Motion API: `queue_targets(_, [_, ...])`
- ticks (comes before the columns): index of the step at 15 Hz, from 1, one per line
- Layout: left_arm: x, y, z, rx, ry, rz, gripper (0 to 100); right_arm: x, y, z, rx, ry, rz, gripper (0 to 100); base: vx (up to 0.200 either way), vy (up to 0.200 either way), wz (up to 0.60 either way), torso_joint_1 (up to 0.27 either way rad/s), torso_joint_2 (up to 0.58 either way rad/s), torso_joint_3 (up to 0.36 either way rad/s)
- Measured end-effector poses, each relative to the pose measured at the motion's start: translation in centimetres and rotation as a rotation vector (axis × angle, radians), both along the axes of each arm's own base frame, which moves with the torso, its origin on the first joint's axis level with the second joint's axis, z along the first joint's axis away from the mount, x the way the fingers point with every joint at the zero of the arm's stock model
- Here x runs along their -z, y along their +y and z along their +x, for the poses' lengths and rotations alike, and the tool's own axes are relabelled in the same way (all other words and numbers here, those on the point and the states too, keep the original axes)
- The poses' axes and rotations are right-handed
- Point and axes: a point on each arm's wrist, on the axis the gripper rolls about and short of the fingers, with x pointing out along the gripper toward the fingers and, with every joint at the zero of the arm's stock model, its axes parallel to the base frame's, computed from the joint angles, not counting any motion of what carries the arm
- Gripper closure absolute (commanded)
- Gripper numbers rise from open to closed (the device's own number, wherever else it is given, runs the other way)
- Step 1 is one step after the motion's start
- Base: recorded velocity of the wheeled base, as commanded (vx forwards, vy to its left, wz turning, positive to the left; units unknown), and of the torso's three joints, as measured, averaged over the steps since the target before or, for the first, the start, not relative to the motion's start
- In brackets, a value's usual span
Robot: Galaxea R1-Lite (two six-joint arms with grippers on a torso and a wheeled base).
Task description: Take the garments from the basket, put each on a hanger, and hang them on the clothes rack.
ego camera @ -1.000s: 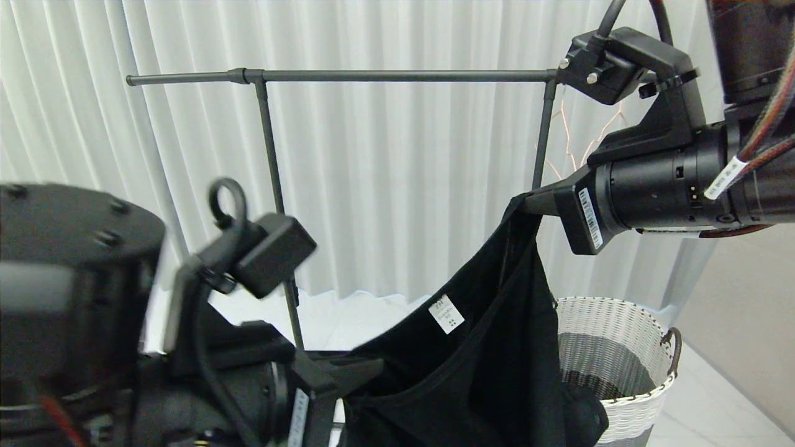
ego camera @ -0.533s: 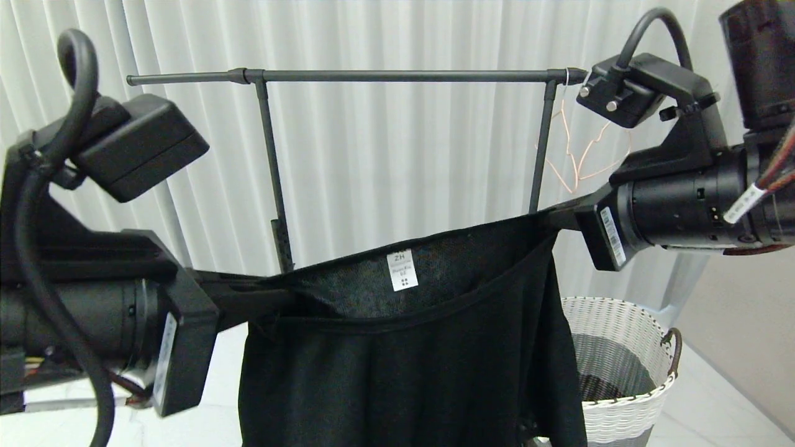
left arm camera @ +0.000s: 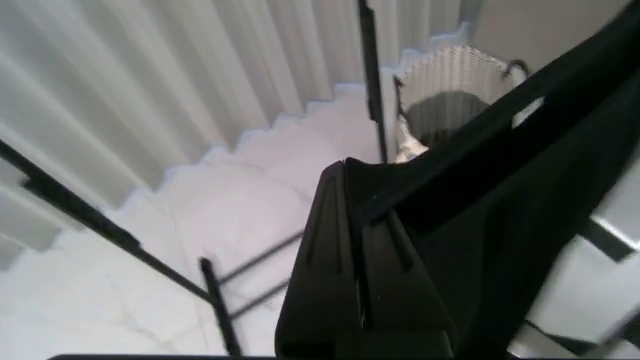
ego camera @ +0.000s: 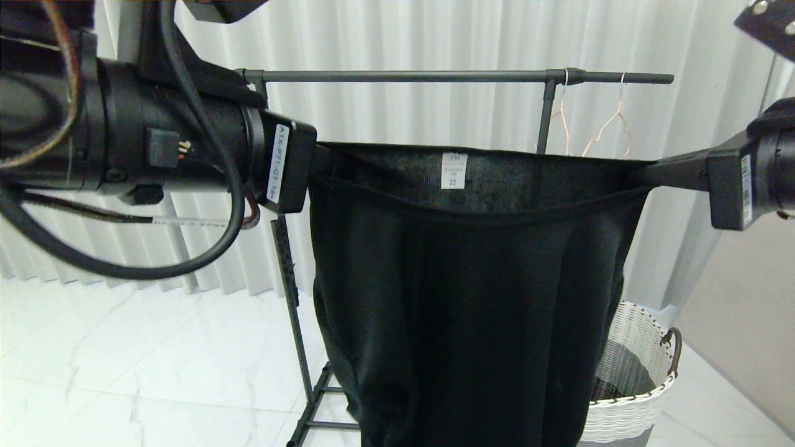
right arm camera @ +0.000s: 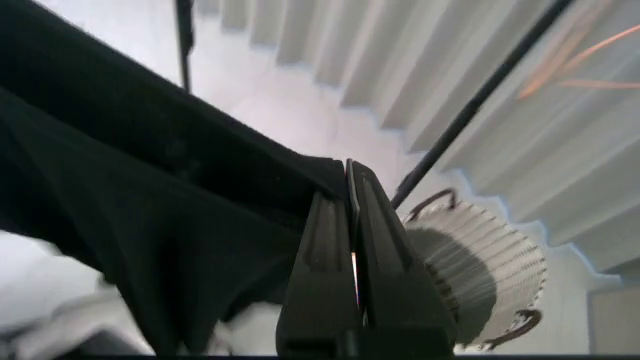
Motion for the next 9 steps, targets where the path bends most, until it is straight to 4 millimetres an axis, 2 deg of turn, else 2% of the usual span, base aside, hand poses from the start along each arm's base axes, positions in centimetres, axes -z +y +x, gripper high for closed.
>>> queue_targets(3, [-0.3,0.4,1.6,-0.012,-0.021,0.017,100,-1.2,-1.0,0.4,0.014,-0.039,0.048,100,0.000,0.000,0.00,0.000,0.00,0.000])
queue_targets(9, [-0.6,-1.1,0.8,0.043,-0.017,-0.041,100,-1.1,-2.4,0.5,0.065,-0.013,0.029,100,0.000,0.000,0.00,0.000,0.00,0.000])
